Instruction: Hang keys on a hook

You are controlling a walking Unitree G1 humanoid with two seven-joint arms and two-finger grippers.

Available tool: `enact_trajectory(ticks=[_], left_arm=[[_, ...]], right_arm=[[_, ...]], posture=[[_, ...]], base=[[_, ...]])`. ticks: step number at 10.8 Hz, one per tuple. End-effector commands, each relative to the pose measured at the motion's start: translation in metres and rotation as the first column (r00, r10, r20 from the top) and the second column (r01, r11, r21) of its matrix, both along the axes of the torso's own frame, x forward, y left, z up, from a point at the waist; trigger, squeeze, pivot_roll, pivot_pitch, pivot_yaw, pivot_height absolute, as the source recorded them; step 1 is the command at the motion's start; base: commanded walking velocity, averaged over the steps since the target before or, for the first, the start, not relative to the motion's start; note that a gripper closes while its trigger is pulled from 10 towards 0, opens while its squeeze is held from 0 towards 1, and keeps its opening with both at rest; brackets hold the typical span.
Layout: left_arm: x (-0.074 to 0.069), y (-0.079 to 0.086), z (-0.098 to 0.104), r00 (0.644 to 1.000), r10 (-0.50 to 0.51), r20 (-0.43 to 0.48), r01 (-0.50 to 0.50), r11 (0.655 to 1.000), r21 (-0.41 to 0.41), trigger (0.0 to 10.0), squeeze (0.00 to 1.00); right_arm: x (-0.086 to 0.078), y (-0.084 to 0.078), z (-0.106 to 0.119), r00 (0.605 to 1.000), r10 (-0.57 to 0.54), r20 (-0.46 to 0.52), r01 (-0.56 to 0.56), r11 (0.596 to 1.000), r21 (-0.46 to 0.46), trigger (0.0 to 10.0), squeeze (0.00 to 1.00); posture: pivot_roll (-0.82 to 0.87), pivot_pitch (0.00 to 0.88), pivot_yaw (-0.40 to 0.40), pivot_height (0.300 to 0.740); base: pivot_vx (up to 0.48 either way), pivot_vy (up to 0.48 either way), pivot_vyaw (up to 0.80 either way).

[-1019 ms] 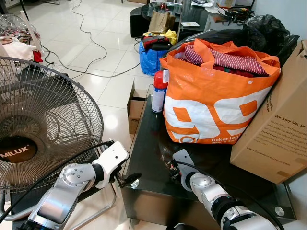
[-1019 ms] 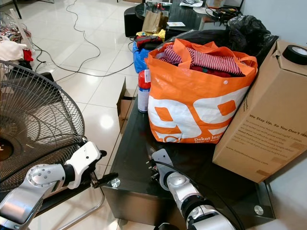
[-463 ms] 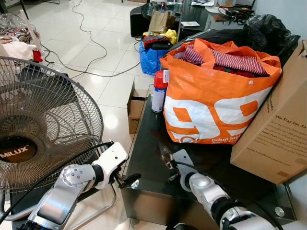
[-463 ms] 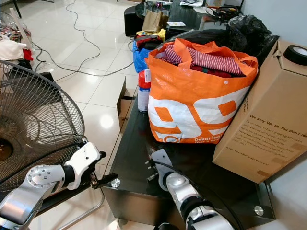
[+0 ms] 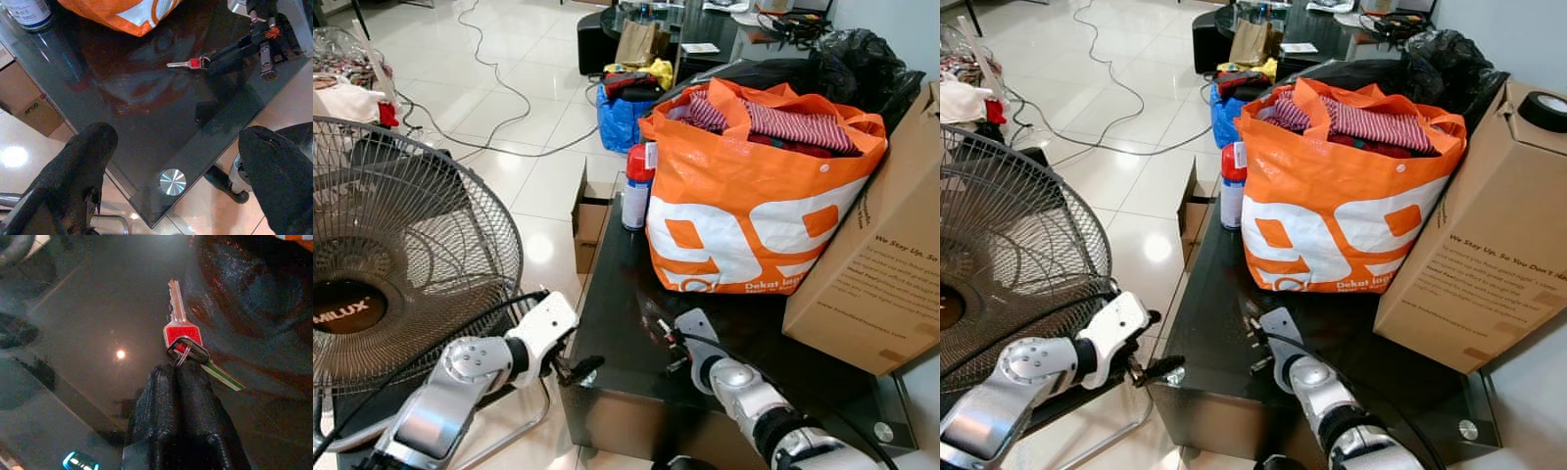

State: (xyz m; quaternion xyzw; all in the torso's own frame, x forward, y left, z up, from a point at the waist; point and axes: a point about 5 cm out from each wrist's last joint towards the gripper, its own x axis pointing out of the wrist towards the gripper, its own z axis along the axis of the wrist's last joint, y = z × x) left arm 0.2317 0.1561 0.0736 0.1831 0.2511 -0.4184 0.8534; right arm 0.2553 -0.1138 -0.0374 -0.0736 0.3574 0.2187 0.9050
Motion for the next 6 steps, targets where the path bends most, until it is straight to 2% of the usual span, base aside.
enact_trajectory(ticks=[1,3,4,5,6], left_arm=[[0.002,-0.002,0.005,1.000,-0.003,0.030,0.003,1.000,-0.009,10.0,0.00],[0.007,-0.001,0.011,0.997,0.035,0.069,-0.031,0.998,-0.048,10.0,0.00],[0.010,0.000,0.018,0.991,0.084,0.103,-0.076,0.994,-0.084,10.0,0.00],[0.013,0.000,0.022,0.985,0.115,0.131,-0.102,0.989,-0.106,10.0,0.00],[0.018,0.002,0.029,0.971,0.168,0.172,-0.145,0.980,-0.139,10.0,0.00]], right_arm=[[0.005,-0.006,0.007,0.999,-0.017,0.038,0.015,0.999,0.051,0.0,0.00],[0.004,-0.014,0.025,0.994,0.003,0.112,-0.023,0.983,0.181,0.0,0.00],[-0.003,-0.024,0.050,0.985,-0.150,0.080,0.103,0.899,0.425,0.0,0.00],[-0.013,-0.031,0.066,0.980,-0.177,0.092,0.111,0.867,0.485,0.0,0.00],[-0.024,-0.038,0.080,0.968,-0.201,0.152,0.110,0.880,0.462,0.0,0.00]], posture=[[-0.01,0.000,-0.069,0.740],[-0.03,0.000,-0.066,0.740],[-0.04,0.000,-0.061,0.740],[-0.05,0.000,-0.046,0.740],[-0.07,0.000,-0.025,0.740]], base=[[0.000,0.000,0.00],[0.000,0.000,0.00],[0.000,0.000,0.00],[0.000,0.000,0.00],[0.000,0.000,0.00]])
